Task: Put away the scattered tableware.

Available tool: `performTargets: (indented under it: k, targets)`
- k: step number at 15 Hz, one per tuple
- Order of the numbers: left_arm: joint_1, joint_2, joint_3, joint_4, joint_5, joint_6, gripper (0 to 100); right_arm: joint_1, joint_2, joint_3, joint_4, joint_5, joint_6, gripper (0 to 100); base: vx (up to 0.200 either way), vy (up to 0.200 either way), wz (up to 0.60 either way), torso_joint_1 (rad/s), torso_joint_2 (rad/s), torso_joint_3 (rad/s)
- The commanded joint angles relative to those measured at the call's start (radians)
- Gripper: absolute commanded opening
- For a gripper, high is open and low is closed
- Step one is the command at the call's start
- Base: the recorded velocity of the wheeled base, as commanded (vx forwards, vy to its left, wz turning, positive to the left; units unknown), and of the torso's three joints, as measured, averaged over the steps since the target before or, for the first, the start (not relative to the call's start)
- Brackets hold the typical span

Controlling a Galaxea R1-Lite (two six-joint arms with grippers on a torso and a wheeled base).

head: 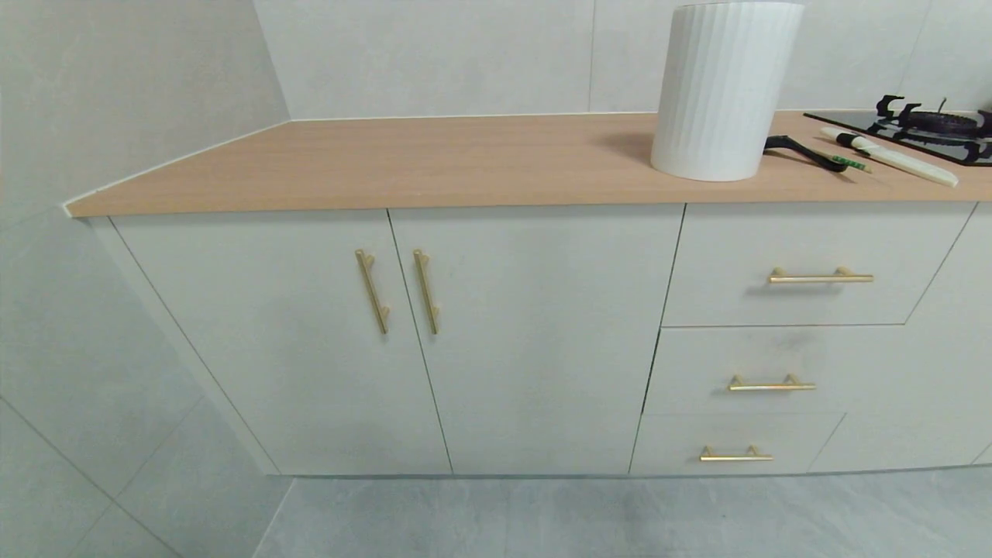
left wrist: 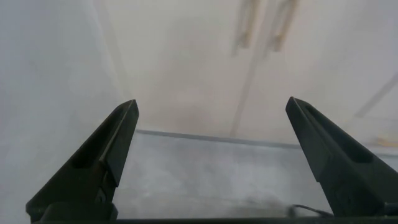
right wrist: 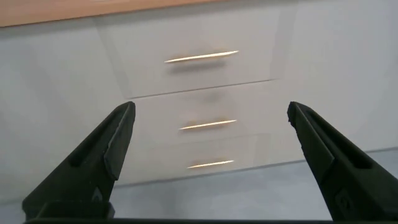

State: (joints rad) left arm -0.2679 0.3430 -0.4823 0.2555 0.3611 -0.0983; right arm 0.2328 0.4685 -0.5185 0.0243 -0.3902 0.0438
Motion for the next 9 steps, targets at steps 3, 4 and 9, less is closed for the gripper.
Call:
performTargets:
  k: [3, 4, 9]
  targets:
    - [0.154, -0.248, 0.011, 0.076, 0.002, 0.072, 100, -0.155, -0.366, 0.046, 0.137, -0.001, -0.114, 100, 0.0, 0.0, 0.0, 0.0, 0.0, 0.0]
    - [0.165, -0.248, 0.019, 0.074, 0.009, 0.068, 100, -0.182, -0.393, 0.075, 0.143, -0.001, -0.111, 100, 0.0, 0.0, 0.0, 0.0, 0.0, 0.0]
    - [0.28, -0.341, 0.157, 0.057, 0.022, 0.114, 100, -0.233, -0.469, 0.201, 0.097, 0.007, -0.099, 100, 0.0, 0.0, 0.0, 0.0, 0.0, 0.0]
